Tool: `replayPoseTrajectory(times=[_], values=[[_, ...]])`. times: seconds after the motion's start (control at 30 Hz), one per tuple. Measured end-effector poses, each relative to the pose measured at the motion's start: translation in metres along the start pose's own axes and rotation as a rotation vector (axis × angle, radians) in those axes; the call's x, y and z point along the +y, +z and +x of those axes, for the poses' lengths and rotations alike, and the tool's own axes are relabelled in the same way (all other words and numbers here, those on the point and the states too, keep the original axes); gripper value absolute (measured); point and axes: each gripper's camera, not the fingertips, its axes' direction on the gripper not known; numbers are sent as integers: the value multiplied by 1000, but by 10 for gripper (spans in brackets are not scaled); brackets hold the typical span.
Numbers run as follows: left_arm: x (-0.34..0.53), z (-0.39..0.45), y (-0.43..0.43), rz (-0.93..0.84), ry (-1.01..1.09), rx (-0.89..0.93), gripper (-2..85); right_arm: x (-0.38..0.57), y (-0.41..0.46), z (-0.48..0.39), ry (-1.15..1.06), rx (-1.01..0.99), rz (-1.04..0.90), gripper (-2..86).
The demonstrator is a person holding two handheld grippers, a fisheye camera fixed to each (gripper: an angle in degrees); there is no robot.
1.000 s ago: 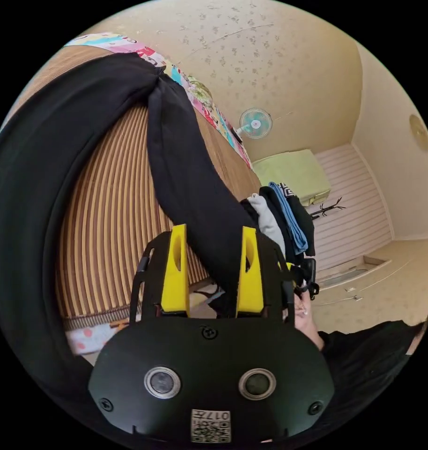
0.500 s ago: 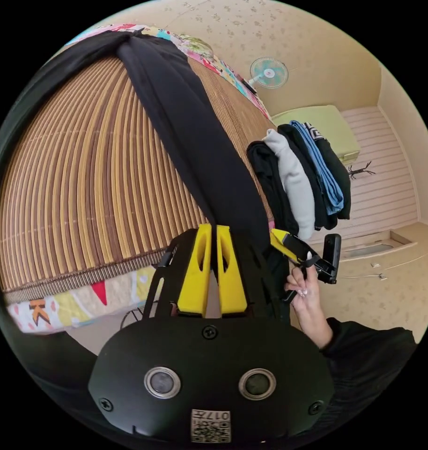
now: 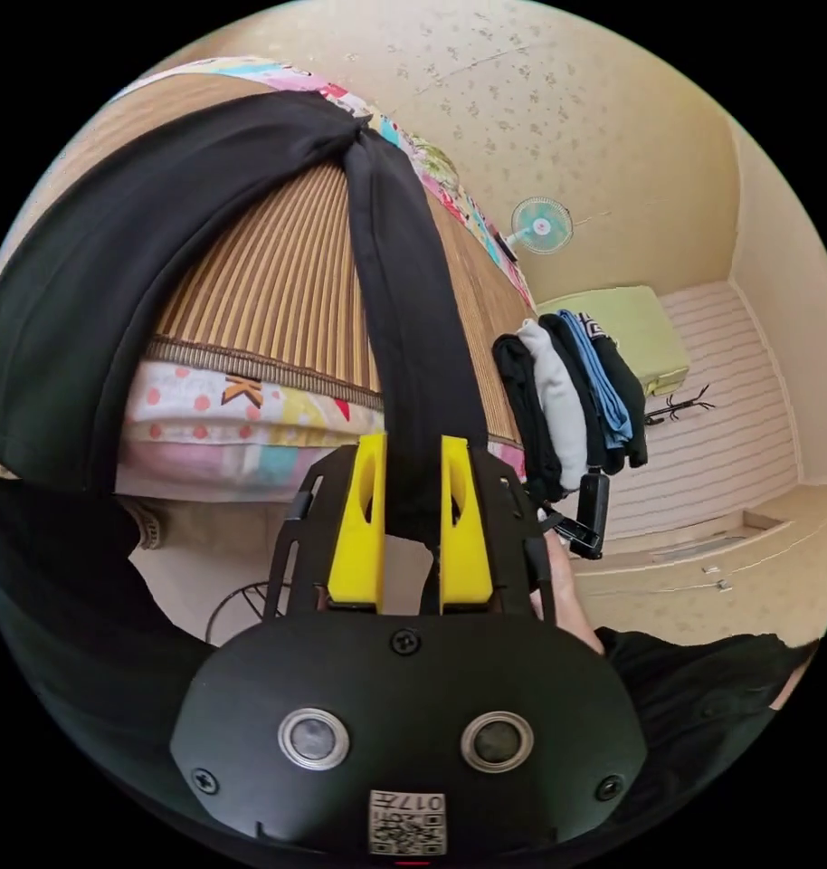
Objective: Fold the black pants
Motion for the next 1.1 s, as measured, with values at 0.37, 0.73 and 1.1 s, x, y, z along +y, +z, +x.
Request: replayPoseTrajectory(times=[0.37,0.73,1.1], values=[[-60,78,-43,-97,205,240,155,-5,-61,-99,-306,-157,-24,21],[-72,-17,-84,-125,158,348,0,-57,4,-144,-605,-102,-450,64],[-83,-68,-159,-38,62,468,-6,-421,72,21,76,50,-47,164]])
